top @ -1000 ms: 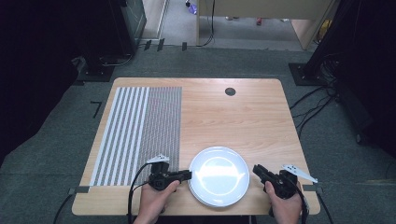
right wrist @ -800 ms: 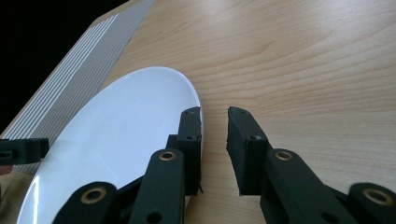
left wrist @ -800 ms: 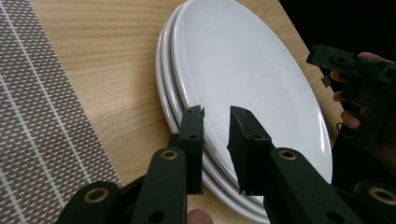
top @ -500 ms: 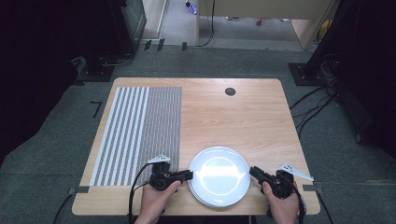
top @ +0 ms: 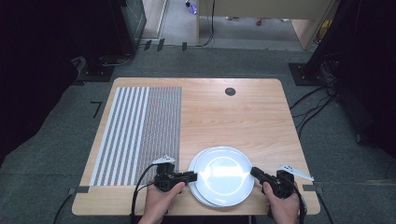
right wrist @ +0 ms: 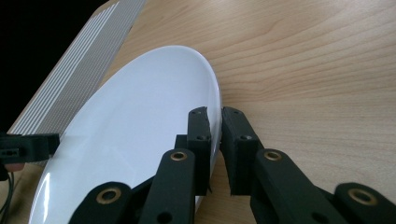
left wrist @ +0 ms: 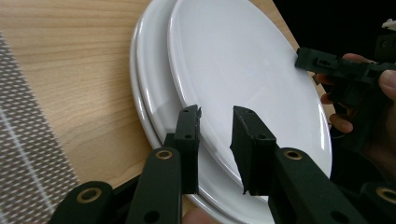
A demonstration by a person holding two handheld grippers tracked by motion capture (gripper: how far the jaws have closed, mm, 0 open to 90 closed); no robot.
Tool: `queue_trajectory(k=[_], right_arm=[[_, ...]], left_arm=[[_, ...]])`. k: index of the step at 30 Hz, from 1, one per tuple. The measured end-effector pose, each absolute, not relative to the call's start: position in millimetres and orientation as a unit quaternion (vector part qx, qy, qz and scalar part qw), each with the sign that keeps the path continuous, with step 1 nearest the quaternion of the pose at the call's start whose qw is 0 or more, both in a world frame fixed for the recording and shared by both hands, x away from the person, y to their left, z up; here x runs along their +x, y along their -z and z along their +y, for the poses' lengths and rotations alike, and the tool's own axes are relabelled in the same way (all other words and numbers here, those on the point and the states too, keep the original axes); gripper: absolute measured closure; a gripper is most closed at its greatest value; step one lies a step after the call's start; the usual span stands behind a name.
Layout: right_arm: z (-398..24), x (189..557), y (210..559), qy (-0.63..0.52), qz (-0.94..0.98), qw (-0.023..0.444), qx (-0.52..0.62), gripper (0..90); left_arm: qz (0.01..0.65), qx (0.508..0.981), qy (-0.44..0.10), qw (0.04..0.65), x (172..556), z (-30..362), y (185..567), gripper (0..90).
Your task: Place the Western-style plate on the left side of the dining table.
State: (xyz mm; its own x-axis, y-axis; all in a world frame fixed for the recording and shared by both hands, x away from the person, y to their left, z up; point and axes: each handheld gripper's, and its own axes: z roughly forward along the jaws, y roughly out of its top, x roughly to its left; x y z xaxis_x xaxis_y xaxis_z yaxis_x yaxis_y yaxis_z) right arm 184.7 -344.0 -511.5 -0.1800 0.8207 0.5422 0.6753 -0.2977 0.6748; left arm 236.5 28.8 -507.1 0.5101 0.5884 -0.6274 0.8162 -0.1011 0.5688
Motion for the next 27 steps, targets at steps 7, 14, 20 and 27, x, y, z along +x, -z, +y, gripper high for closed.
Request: queue_trajectory(k=[7,14,20,27], right_arm=[[-350.3,183.6,511.0,-0.502,0.573,0.077,0.643,84.7],[-354.1,182.5,509.4,-0.509,0.567,0.078,0.642,86.8],[-356.1,182.3,509.6,-0.513,0.560,0.068,0.647,85.4],[-358.9,182.3,511.8,-0.520,0.542,0.057,0.658,84.9]], left_arm=[[0.476,0.735,0.120,0.467,234.3,21.2,508.6,70.9],[0.479,0.732,0.117,0.470,233.6,19.2,508.1,68.7],[0.478,0.733,0.117,0.469,233.8,16.8,508.7,67.8],[0.465,0.744,0.112,0.466,230.6,8.9,508.4,67.5]])
